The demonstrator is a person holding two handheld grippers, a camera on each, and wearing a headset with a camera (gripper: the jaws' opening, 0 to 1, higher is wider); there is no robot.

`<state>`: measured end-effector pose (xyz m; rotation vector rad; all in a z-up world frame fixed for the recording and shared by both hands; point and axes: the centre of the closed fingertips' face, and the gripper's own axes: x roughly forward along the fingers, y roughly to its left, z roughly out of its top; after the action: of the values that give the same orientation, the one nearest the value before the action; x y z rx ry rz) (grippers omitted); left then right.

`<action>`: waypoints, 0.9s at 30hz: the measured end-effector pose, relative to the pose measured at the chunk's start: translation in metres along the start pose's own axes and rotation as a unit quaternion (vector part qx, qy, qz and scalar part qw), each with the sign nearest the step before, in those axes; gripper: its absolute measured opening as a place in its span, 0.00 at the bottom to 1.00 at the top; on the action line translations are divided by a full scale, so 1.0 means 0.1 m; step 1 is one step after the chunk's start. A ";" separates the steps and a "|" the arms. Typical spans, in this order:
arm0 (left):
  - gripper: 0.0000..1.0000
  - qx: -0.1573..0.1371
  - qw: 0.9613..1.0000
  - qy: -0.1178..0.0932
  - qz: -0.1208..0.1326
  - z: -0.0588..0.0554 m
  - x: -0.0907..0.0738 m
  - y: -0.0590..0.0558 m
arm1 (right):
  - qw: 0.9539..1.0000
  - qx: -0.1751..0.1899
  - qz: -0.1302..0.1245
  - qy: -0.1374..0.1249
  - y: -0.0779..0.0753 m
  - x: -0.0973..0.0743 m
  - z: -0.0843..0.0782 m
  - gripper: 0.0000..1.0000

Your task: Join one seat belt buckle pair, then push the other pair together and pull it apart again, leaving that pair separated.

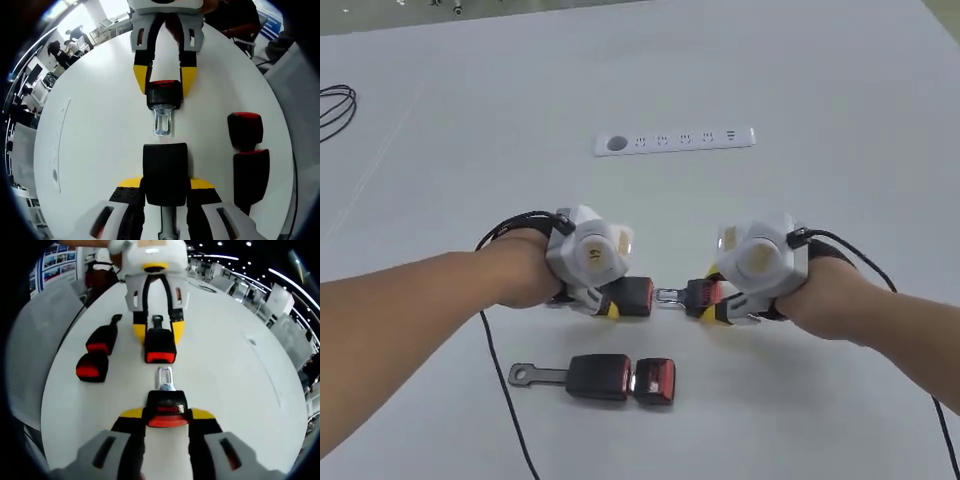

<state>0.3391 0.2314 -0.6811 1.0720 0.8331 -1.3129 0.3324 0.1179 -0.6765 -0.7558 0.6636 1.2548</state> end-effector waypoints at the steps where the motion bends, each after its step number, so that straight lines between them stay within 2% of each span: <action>1: 0.32 0.000 1.000 -0.001 0.001 0.00 0.00 0.00 | 1.000 0.002 -0.003 0.001 -0.01 -0.03 -0.04 0.32; 9: 0.32 -0.002 1.000 -0.004 0.003 0.02 -0.01 0.00 | 1.000 0.020 -0.013 0.015 -0.04 -0.34 -0.46 0.32; 14: 0.33 -0.004 1.000 -0.001 0.002 0.02 -0.01 -0.01 | 0.999 0.030 -0.022 0.022 -0.04 -0.47 -0.64 0.33; 20: 0.33 -0.010 1.000 -0.002 0.005 0.02 -0.01 -0.01 | 0.998 0.016 -0.038 0.045 -0.04 -0.61 -0.85 0.34; 24: 0.33 -0.021 1.000 -0.011 0.010 0.03 -0.02 -0.02 | 0.998 0.022 -0.050 0.039 -0.05 -0.61 -0.87 0.35; 27: 0.33 -0.012 1.000 -0.012 0.015 0.04 -0.03 -0.03 | 0.997 0.022 -0.060 0.053 -0.08 -0.61 -0.86 0.36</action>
<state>0.3349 0.2290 -0.6773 1.0445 0.8100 -1.2856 0.3254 0.0122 -0.6785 -0.8183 0.7183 1.0935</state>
